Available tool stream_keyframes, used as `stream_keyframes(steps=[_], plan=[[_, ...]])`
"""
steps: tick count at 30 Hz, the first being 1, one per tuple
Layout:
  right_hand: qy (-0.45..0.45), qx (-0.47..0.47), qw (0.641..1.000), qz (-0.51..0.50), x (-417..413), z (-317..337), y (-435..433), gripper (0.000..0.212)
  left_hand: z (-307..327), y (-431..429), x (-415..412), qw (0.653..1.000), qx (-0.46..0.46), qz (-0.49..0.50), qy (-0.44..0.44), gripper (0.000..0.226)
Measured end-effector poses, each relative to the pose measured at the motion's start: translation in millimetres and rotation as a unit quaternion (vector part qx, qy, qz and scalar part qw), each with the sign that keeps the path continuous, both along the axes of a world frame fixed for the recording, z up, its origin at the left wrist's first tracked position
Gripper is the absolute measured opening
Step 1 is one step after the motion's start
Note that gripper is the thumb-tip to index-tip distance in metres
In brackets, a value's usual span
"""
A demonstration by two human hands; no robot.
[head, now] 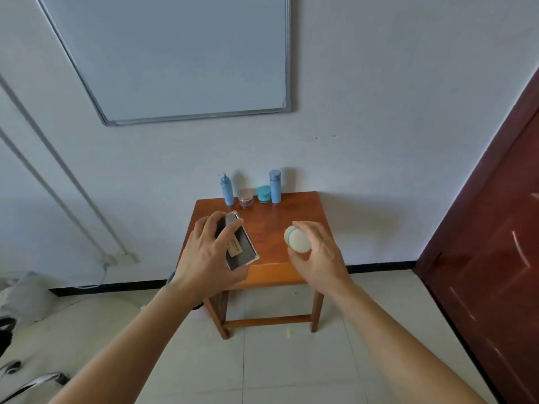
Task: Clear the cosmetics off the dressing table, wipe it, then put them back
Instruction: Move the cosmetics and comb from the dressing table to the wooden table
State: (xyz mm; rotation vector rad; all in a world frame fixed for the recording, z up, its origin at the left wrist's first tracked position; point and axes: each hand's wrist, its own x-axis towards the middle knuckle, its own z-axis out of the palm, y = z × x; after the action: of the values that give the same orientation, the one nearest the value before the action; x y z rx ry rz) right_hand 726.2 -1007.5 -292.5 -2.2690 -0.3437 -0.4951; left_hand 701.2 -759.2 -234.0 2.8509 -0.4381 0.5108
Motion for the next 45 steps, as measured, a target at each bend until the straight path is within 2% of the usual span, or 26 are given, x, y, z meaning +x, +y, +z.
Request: stream_keyframes(steps=[7, 13, 17, 23, 26, 31, 40, 45], plan=[[0.014, -0.039, 0.999, 0.018, 140, 13, 34, 0.056, -1, 34, 126, 0.999, -0.032, 0.040, -0.002, 0.090], [0.066, -0.053, 0.996, 0.010, 248, -27, 65, 0.058, -48, 66, 243, 0.997, -0.045, 0.056, 0.024, 0.086], [0.135, -0.053, 0.989, -0.012, 314, -66, 84, 0.060, -94, 87, 324, 0.989, -0.080, 0.087, 0.090, 0.086], [0.265, -0.086, 0.959, -0.054, 396, -120, 120, 0.065, -171, 122, 413, 0.967, -0.042, 0.101, 0.230, 0.095], [0.301, -0.094, 0.947, -0.062, 422, -146, 138, 0.064, -206, 132, 441, 0.950, -0.050, 0.120, 0.284, 0.100], [0.349, -0.091, 0.929, -0.082, 448, -180, 171, 0.063, -248, 140, 475, 0.930, -0.059, 0.163, 0.323, 0.103], [0.361, -0.096, 0.920, -0.117, 464, -207, 203, 0.057, -286, 144, 503, 0.906, -0.108, 0.263, 0.313, 0.107], [0.370, -0.121, 0.916, -0.097, 465, -208, 202, 0.071, -286, 143, 505, 0.899, -0.100, 0.277, 0.323, 0.106]])
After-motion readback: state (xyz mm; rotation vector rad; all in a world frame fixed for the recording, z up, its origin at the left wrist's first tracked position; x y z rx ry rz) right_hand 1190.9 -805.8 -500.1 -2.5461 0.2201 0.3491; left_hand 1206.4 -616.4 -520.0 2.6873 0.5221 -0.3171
